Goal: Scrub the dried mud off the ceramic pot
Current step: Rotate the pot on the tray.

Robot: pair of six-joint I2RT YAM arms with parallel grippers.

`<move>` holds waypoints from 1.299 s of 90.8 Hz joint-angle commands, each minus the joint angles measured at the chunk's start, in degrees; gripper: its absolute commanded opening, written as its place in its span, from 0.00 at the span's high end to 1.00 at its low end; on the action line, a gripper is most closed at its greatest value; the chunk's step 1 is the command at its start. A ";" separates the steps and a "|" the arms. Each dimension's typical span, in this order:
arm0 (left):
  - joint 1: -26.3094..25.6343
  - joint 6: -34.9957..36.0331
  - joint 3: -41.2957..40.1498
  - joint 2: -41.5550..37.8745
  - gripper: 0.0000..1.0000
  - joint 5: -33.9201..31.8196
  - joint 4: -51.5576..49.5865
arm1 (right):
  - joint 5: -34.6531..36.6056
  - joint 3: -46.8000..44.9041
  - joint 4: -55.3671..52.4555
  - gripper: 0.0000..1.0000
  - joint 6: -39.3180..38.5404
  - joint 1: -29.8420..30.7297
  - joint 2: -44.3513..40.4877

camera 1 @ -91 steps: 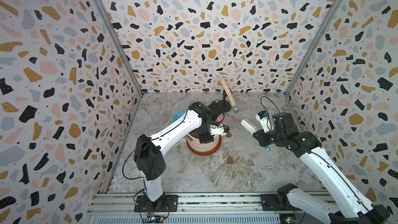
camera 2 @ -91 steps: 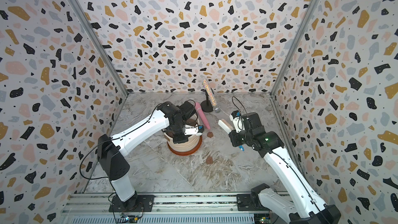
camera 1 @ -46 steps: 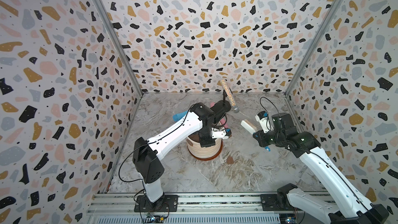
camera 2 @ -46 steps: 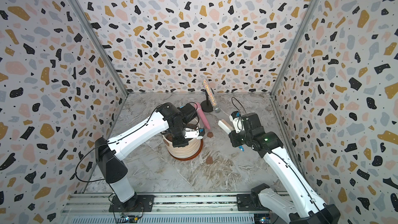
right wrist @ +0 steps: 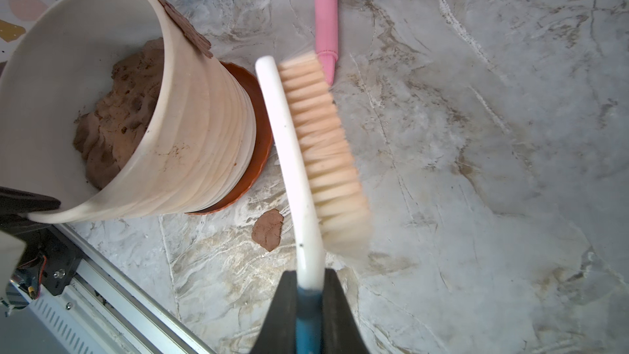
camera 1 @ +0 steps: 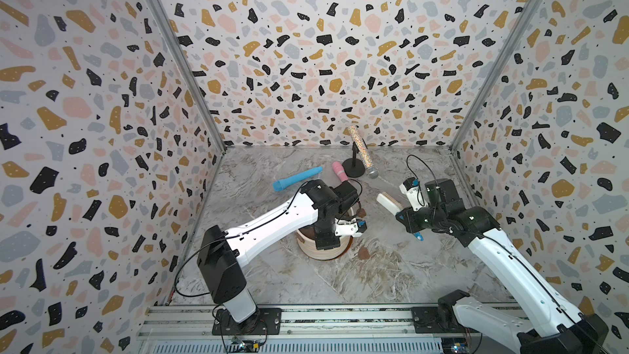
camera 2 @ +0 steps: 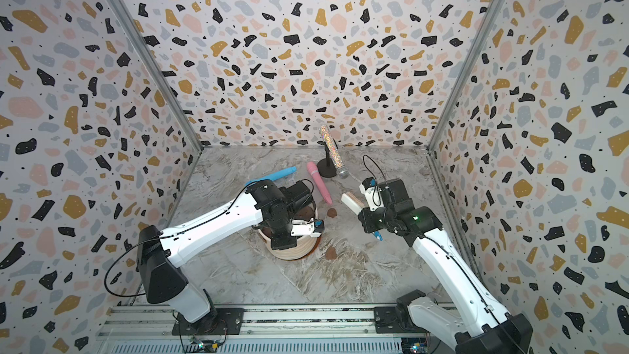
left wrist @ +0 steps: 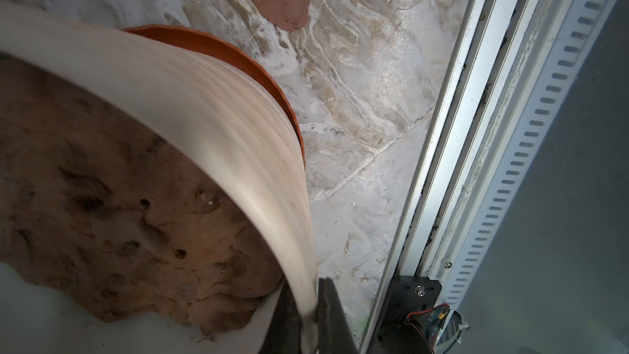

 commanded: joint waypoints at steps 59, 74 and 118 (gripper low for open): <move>6.66 -43.43 16.84 14.17 1.00 -15.49 6.18 | 1.01 -2.04 2.75 1.00 -4.55 -2.40 -4.44; 9.86 -50.23 18.51 17.97 1.00 -13.95 5.00 | -5.49 -4.09 -0.25 1.00 -14.96 -2.23 -8.11; 14.81 -47.32 24.85 15.29 0.72 0.70 7.86 | -12.24 -1.79 -2.11 1.00 -37.91 16.01 3.43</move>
